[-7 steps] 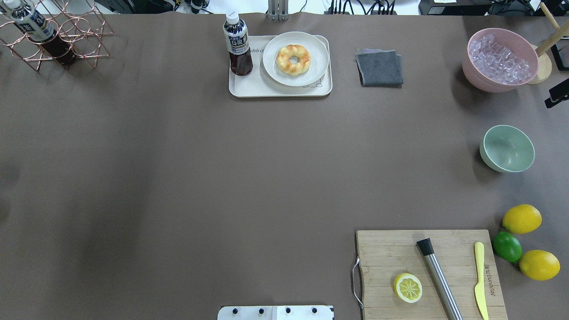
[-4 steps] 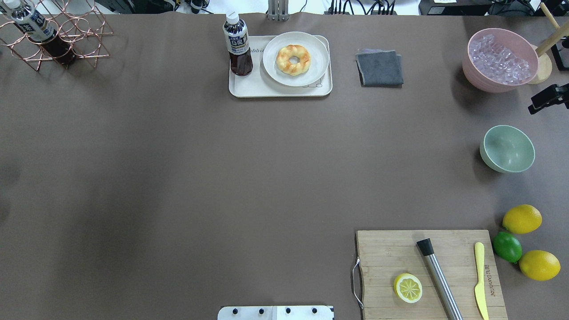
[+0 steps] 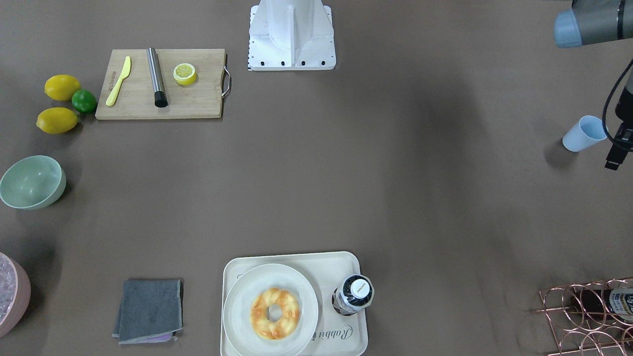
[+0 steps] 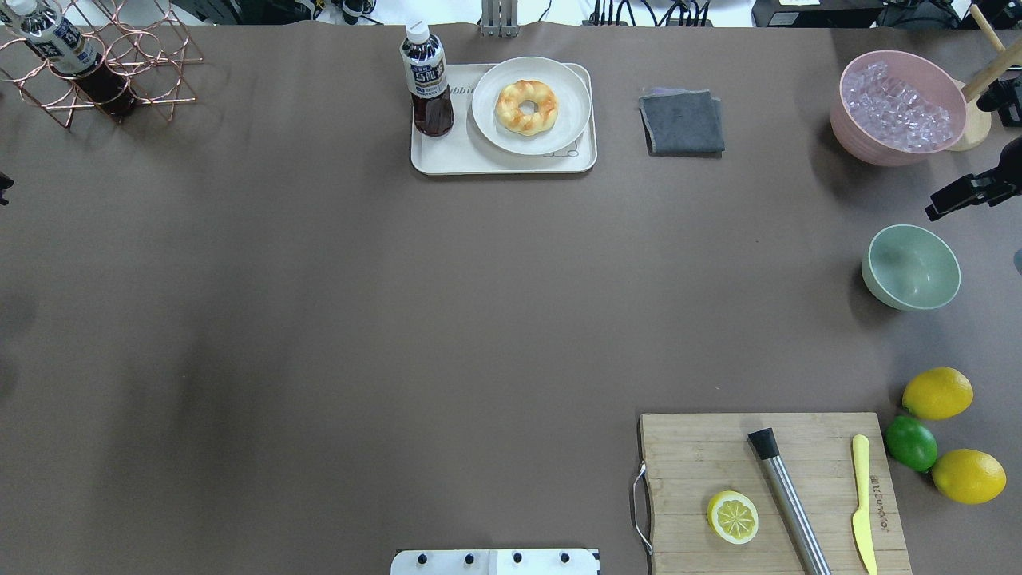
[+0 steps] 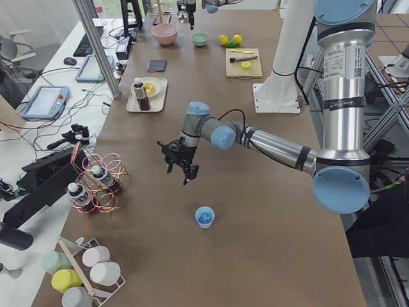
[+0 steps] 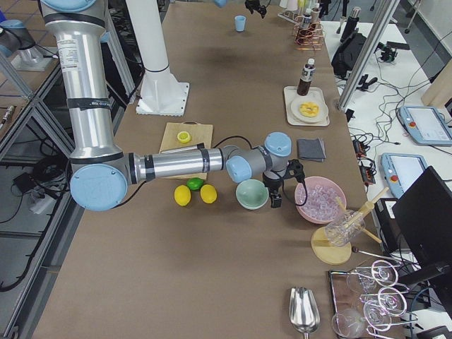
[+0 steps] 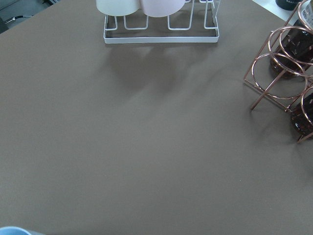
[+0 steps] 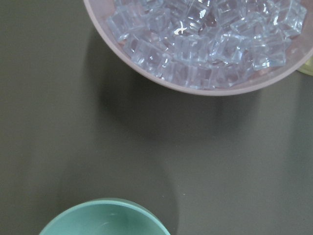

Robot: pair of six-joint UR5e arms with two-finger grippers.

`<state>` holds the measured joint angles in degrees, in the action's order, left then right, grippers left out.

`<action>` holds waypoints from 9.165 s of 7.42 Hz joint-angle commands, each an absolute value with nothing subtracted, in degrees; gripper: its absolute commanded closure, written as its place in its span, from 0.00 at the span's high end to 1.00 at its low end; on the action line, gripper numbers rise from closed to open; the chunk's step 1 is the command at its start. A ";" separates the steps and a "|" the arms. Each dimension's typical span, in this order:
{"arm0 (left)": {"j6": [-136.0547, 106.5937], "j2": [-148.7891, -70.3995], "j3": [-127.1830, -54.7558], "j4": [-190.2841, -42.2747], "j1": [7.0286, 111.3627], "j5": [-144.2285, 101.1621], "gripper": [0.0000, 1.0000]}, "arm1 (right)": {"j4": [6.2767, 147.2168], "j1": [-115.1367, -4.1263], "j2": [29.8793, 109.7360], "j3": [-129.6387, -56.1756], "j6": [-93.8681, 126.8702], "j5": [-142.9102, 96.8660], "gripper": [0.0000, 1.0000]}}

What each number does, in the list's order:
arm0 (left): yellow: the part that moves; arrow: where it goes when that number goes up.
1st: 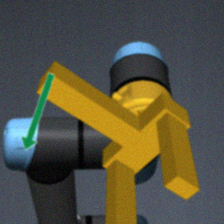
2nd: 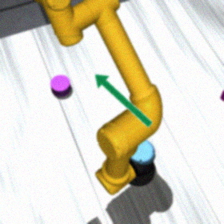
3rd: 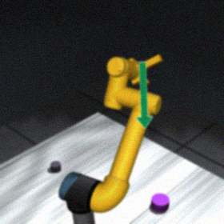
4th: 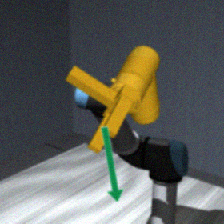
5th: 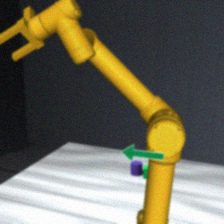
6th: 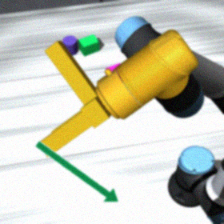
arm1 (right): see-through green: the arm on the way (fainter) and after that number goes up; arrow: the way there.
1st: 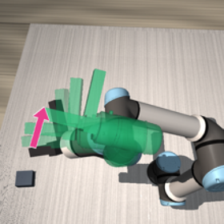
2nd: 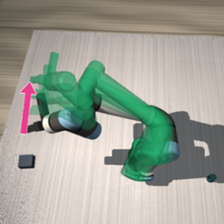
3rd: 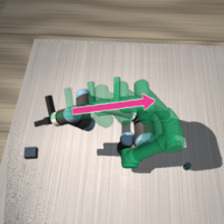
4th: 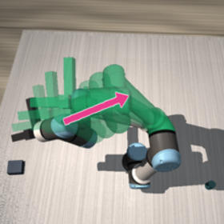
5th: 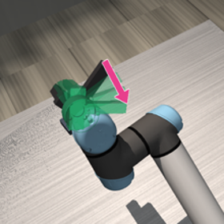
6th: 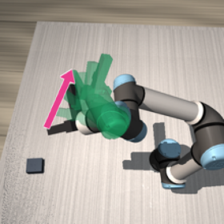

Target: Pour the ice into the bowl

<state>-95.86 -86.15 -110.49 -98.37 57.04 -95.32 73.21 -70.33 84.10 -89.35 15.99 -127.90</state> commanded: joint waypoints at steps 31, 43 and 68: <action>-136.93 -100.46 -83.23 -59.15 37.17 -77.87 0.97 | 78.43 -63.90 84.85 -100.44 21.71 -127.27 0.00; -137.11 -98.61 -82.00 -60.20 38.93 -77.87 0.76 | 98.00 -37.47 39.31 -86.85 64.40 -109.01 0.00; -125.86 -118.28 -100.54 -50.19 42.80 -80.33 0.67 | 97.89 -47.42 39.52 -87.50 48.32 -115.90 0.97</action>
